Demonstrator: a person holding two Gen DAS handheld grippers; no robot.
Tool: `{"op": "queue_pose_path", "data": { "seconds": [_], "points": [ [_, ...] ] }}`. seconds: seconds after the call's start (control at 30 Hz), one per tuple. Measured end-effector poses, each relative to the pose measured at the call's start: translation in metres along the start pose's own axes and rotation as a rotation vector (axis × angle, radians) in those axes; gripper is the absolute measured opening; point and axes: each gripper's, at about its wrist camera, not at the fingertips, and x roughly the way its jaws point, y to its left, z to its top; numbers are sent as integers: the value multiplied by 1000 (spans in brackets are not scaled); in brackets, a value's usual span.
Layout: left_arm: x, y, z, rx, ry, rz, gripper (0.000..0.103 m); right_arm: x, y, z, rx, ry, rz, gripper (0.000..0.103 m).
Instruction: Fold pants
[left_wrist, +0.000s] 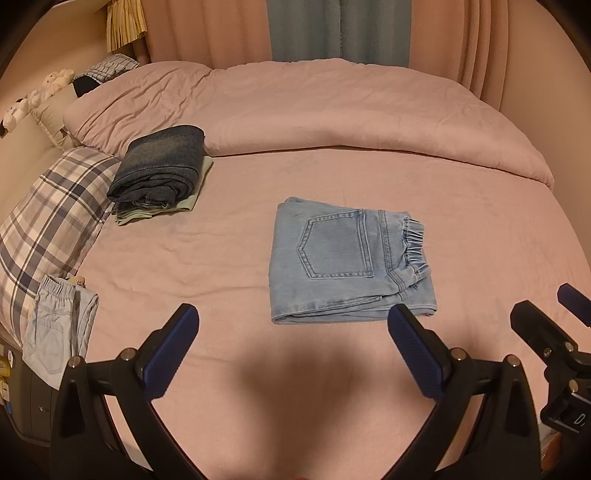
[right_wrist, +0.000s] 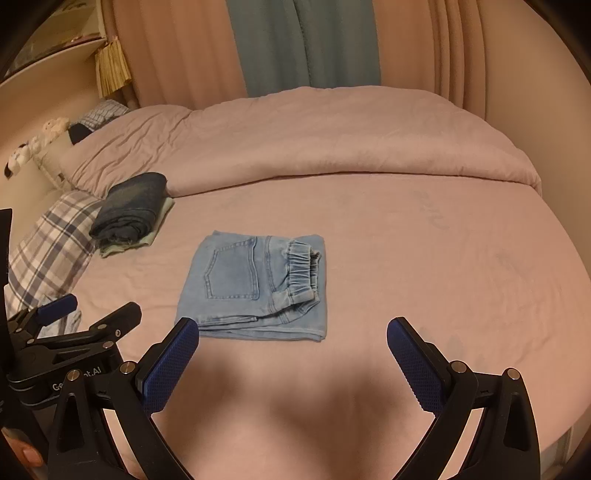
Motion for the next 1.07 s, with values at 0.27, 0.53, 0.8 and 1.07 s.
{"op": "queue_pose_path", "data": {
  "seconds": [0.27,0.53,0.8,1.07],
  "points": [
    [-1,-4,-1,4,-2,2,102,-1,-2,-1,3,-7,-5,101],
    [0,-5,-1,12,-3,2,102,-1,-2,-1,1,-6,-3,101],
    [0,-4,0,13,-1,1,102,-1,-1,-1,-1,-7,-6,101],
    [0,-4,1,15,-3,1,102,-1,-1,0,-3,-8,-4,101]
  ]
}}
